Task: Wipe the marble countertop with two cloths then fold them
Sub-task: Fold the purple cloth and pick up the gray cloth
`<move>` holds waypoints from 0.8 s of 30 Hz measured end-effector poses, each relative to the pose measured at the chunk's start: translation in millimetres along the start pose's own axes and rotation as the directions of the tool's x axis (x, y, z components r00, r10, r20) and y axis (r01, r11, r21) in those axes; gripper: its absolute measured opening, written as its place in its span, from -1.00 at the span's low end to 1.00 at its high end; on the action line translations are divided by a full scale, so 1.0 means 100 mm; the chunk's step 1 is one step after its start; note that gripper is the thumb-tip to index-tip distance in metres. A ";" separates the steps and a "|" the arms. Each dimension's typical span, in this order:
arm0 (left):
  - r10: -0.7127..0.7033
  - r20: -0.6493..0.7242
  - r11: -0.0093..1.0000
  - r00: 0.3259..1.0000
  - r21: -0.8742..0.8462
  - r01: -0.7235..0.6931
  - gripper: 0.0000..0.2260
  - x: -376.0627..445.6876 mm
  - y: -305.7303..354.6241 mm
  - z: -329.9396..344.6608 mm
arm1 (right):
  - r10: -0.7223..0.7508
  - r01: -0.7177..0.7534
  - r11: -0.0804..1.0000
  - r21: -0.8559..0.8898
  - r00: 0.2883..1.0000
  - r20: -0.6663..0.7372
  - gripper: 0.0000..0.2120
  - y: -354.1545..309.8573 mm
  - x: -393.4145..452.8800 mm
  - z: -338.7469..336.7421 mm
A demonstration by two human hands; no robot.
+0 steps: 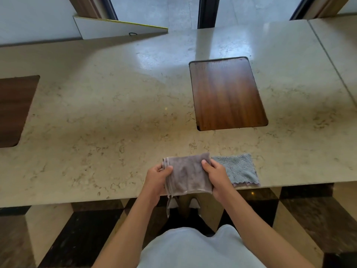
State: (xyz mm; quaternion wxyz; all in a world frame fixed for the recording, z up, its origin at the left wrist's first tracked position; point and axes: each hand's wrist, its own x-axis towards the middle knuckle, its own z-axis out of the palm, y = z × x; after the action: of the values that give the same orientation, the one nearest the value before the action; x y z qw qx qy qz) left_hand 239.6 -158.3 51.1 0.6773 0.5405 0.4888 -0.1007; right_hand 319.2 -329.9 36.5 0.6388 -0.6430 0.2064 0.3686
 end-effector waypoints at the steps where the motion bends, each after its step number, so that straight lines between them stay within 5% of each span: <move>1: 0.024 -0.037 0.999 0.999 0.034 -0.023 -0.92 0.04 0.04 0.03 | -0.034 0.029 0.995 -0.095 0.998 -0.045 -0.81 -0.01 0.05 0.01; 4: 0.058 -0.129 0.985 0.990 0.166 -0.036 -0.91 0.10 0.08 0.07 | -0.196 0.074 0.816 -0.573 0.968 -0.154 -0.75 0.00 0.12 0.04; 6: 0.119 -0.166 0.944 0.979 0.325 -0.060 -0.88 0.08 0.04 0.07 | -0.278 0.077 0.687 -0.722 0.947 -0.163 -0.81 0.07 0.06 0.04; 12: 0.251 -0.153 0.784 0.956 0.611 -0.109 -0.62 -0.07 -0.18 0.13 | -0.349 0.022 0.578 -0.815 0.910 -0.223 -0.88 0.33 -0.15 -0.05; 24: 0.275 -0.111 0.731 0.955 0.670 -0.133 -0.78 -0.07 -0.27 0.11 | -0.480 0.035 0.486 -0.873 0.846 -0.233 -0.81 0.43 -0.33 0.00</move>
State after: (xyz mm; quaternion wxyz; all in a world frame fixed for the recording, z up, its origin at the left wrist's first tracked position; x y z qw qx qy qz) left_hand 224.1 -181.3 38.8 0.3985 0.8009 0.4262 -0.1344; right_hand 266.1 -340.5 31.7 0.2300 -0.9593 0.0411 0.1584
